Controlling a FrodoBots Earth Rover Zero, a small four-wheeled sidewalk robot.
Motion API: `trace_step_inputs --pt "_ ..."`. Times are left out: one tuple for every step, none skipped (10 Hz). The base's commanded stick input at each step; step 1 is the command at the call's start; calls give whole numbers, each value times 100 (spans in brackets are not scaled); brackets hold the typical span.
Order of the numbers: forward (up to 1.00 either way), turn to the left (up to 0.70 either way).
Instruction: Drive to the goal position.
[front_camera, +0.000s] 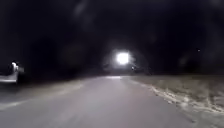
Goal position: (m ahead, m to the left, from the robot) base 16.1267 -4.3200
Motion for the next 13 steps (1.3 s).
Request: trace_step_inputs --pt "100 0" --pt "100 0" --pt "100 0" --pt "100 0" --pt "100 0" --pt "100 0" --pt "100 0" --pt "100 0" --pt "100 0" --pt "100 0" --pt "100 0" --pt "100 0" --pt "100 0"
